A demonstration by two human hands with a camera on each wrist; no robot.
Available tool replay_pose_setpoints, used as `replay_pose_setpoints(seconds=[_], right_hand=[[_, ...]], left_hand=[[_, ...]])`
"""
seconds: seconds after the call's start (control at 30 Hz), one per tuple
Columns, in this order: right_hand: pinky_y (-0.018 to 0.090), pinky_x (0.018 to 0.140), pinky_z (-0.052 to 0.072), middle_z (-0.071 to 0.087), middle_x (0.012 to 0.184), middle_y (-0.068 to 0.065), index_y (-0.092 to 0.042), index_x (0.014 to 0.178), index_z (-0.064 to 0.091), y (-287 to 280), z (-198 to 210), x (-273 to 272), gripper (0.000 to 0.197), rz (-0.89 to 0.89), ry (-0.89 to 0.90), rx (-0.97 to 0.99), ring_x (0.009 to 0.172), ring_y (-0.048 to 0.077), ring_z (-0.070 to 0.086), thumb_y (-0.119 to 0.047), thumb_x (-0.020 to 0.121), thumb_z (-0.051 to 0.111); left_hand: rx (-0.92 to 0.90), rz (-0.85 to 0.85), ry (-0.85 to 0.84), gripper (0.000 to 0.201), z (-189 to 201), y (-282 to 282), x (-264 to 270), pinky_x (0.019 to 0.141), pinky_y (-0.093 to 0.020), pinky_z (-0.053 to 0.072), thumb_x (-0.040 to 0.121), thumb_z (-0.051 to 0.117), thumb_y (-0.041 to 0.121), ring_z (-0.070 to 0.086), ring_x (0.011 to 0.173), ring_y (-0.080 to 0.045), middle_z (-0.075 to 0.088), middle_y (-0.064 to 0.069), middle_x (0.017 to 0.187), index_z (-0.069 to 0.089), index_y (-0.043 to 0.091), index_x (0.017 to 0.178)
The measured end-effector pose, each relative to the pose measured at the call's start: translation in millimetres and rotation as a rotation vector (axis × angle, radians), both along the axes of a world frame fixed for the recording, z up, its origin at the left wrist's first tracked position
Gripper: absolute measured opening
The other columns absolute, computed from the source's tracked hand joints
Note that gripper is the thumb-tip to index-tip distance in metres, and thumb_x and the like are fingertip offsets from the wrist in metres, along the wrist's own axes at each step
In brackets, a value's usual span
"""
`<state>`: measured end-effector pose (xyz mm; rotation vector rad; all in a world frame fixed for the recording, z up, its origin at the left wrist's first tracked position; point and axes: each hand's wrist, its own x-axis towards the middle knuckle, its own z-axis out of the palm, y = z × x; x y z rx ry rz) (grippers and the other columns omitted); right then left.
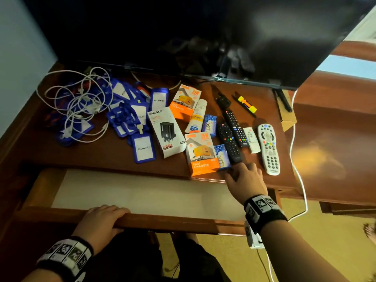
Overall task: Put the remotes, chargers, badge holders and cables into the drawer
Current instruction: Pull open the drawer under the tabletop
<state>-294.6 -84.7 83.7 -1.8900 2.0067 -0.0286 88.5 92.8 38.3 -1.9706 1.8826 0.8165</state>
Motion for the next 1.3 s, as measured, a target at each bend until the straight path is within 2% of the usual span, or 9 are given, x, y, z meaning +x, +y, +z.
replay_pose_setpoints(seconds=[0.13,0.27,0.43,0.53,0.67,0.83,1.03,1.2,1.3], right_hand=[[0.041,0.090,0.049,0.061,0.106,0.011,-0.021,0.103,0.067,-49.4,25.6,0.8,0.028,-0.091,-0.086,-0.086,0.102,0.036,0.058,-0.044,0.090,0.059],[0.042,0.094,0.050,0.061,0.114,0.011,-0.019,0.110,0.063,-134.9,48.5,-6.2,0.029,-0.107,-0.076,-0.142,0.106,0.035,0.061,-0.040,0.092,0.055],[0.050,0.102,0.049,0.049,0.136,0.012,-0.026,0.141,0.050,-234.1,45.3,-16.8,0.056,-0.029,0.045,-0.028,0.127,0.037,0.050,-0.043,0.090,0.066],[0.052,0.104,0.049,0.047,0.141,0.015,-0.024,0.148,0.044,-272.8,31.7,-21.4,0.072,0.029,0.157,0.046,0.127,0.039,0.051,-0.037,0.084,0.077],[0.049,0.093,0.054,0.052,0.128,0.014,-0.016,0.130,0.055,-303.5,16.4,-19.5,0.058,0.064,0.218,0.061,0.111,0.037,0.058,-0.047,0.084,0.074],[0.031,0.061,0.049,0.064,0.100,0.010,-0.012,0.091,0.059,-321.6,18.3,-16.3,0.023,0.153,0.225,0.054,0.076,0.021,0.061,-0.030,0.090,0.074],[0.028,0.060,0.053,0.065,0.086,0.005,-0.012,0.092,0.060,-313.5,20.8,-25.4,0.022,0.164,0.190,0.117,0.072,0.017,0.063,-0.025,0.089,0.077],[0.034,0.084,0.060,0.066,0.094,0.006,-0.010,0.107,0.063,-304.2,21.3,-39.2,0.030,0.218,0.268,0.222,0.088,0.021,0.067,-0.032,0.091,0.074],[0.032,0.079,0.055,0.064,0.091,0.005,-0.008,0.113,0.063,-305.1,30.3,-45.1,0.032,0.171,0.224,0.200,0.088,0.021,0.064,-0.033,0.094,0.070]], left_hand=[[0.013,0.000,0.015,0.058,-2.6,5.6,6.4,0.102,-0.028,0.043,0.081,0.077,0.053,0.057,0.117,0.000,0.062,0.028,0.122,0.056,0.052,0.135],[0.074,0.060,0.005,0.080,-19.8,14.8,12.8,0.071,-0.027,0.049,0.039,0.101,0.044,0.069,0.086,-0.005,0.069,0.025,0.097,0.069,0.050,0.113],[-0.067,0.144,0.065,0.072,-8.3,11.4,5.0,0.091,-0.030,0.048,0.062,0.077,0.068,0.052,0.112,0.001,0.058,0.033,0.123,0.051,0.066,0.129],[-0.089,0.279,0.203,0.060,44.1,-16.1,-23.3,0.079,-0.026,0.048,0.068,0.066,0.070,0.049,0.107,0.006,0.052,0.043,0.116,0.048,0.072,0.124],[-0.229,0.220,0.222,0.047,111.9,-87.0,-68.7,0.099,-0.028,0.045,0.080,0.047,0.085,0.044,0.117,0.010,0.042,0.045,0.123,0.042,0.073,0.125],[-0.363,0.133,0.259,0.041,154.1,-208.0,-131.6,0.096,-0.026,0.043,0.096,0.053,0.061,0.040,0.122,0.003,0.045,0.030,0.126,0.043,0.052,0.135],[-0.438,0.014,0.191,0.044,132.3,-343.2,-192.8,0.100,-0.042,0.048,0.096,0.058,0.052,0.051,0.123,-0.021,0.060,0.007,0.127,0.049,0.035,0.136],[-0.309,0.031,0.021,0.068,99.2,-420.4,-227.8,0.106,-0.048,0.046,0.093,0.062,0.053,0.044,0.135,-0.033,0.048,-0.009,0.146,0.035,0.027,0.150],[-0.252,0.034,-0.040,0.071,84.0,-449.1,-239.4,0.110,-0.053,0.043,0.094,0.062,0.049,0.040,0.139,-0.039,0.042,-0.014,0.150,0.031,0.026,0.153]])
